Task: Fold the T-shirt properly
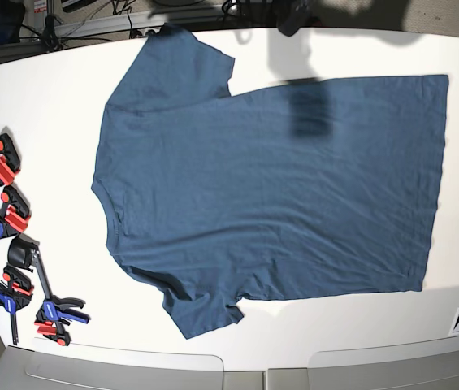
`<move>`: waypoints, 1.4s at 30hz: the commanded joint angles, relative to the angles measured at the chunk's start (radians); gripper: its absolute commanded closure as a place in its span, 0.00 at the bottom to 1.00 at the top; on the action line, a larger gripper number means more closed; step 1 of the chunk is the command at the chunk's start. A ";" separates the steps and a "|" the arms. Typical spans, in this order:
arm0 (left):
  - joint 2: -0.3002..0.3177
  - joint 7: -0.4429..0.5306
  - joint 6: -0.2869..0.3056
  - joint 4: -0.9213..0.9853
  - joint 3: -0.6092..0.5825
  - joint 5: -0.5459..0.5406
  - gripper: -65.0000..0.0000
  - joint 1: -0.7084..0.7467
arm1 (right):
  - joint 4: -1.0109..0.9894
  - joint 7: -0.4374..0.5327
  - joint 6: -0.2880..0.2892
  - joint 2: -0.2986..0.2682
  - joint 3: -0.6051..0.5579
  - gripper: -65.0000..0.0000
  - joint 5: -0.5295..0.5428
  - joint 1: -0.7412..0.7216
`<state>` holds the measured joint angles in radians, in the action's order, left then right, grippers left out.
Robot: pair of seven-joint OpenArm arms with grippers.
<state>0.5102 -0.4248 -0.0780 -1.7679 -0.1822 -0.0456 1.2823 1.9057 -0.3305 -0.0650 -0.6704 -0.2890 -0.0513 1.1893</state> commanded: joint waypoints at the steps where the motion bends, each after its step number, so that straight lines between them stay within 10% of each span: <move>1: 0.003 0.005 0.000 -0.032 0.000 0.015 0.99 0.027 | 0.042 0.019 -0.003 -0.005 0.012 1.00 -0.001 0.026; 8: 0.009 -0.018 0.000 -0.186 0.000 0.102 0.99 0.027 | 0.183 0.074 -0.004 0.003 0.127 1.00 0.004 0.038; 16: 0.059 -0.016 -0.110 -0.377 0.000 0.145 0.99 0.027 | 0.241 0.143 0.016 0.152 0.381 1.00 0.217 -0.019; 27: 0.086 0.045 -0.210 -0.443 0.192 0.077 0.99 -0.010 | 0.199 0.091 0.478 0.458 0.806 1.00 0.940 -0.280; 33: 0.085 0.059 -0.207 -0.443 0.273 0.037 0.99 -0.036 | -0.055 0.008 0.491 0.538 0.894 1.00 1.162 -0.395; 40: 0.085 0.059 -0.206 -0.443 0.273 0.037 0.99 -0.041 | -0.220 0.000 0.490 0.547 0.904 1.00 1.120 -0.424; 42: 0.085 0.059 -0.206 -0.443 0.273 0.037 0.99 -0.041 | -0.220 -0.004 0.490 0.546 0.904 0.77 1.116 -0.424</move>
<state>0.5930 -0.3820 -0.2729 -2.1952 0.0864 -0.0116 1.2266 1.6688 -0.3553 0.4053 -0.1135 0.6060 1.0473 0.7593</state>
